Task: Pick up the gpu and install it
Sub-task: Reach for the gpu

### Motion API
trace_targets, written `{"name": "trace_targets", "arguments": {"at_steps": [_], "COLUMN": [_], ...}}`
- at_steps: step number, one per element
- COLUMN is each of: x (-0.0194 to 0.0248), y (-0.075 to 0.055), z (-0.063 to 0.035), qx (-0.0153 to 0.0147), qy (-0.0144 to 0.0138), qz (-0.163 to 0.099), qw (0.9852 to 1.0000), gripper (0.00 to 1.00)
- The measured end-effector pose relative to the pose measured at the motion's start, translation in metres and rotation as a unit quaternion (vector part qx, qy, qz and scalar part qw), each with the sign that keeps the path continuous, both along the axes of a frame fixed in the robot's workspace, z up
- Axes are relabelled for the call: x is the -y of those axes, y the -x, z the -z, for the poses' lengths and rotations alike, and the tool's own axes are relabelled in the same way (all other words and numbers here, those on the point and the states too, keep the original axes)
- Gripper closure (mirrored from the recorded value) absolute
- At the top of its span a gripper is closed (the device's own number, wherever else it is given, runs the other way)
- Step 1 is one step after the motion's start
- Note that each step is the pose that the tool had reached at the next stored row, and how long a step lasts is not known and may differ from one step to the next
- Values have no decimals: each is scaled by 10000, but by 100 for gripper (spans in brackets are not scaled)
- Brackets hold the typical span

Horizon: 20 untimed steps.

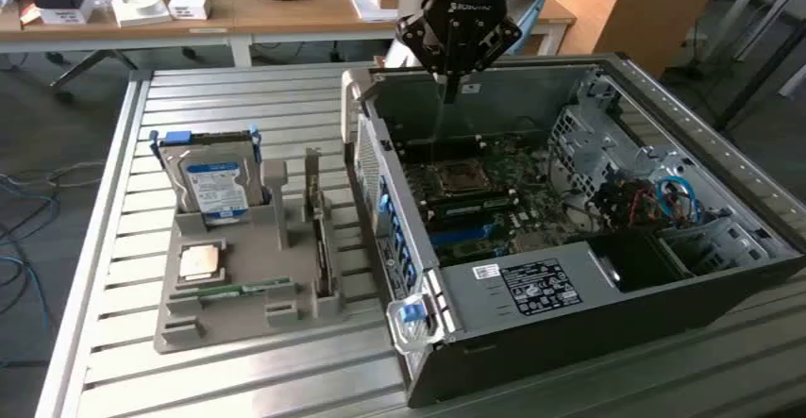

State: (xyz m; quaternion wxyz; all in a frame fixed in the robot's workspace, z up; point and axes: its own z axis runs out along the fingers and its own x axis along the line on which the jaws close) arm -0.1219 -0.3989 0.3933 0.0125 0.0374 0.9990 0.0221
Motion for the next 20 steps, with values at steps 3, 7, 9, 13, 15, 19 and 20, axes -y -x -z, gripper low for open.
{"name": "trace_targets", "arguments": {"at_steps": [3,7,9,13,15,19,20], "x": [0,0,0,0,0,0,0], "y": [0,0,0,4,25,102,123], "z": [0,0,0,1,1,0,0], "qx": [0,0,0,1,1,0,0], "qy": [0,0,0,-1,-1,0,0], "qz": [0,0,0,1,1,1,0], "qw": [10000,10000,10000,10000,10000,10000,10000], "gripper": [89,89,89,89,89,89,89]}}
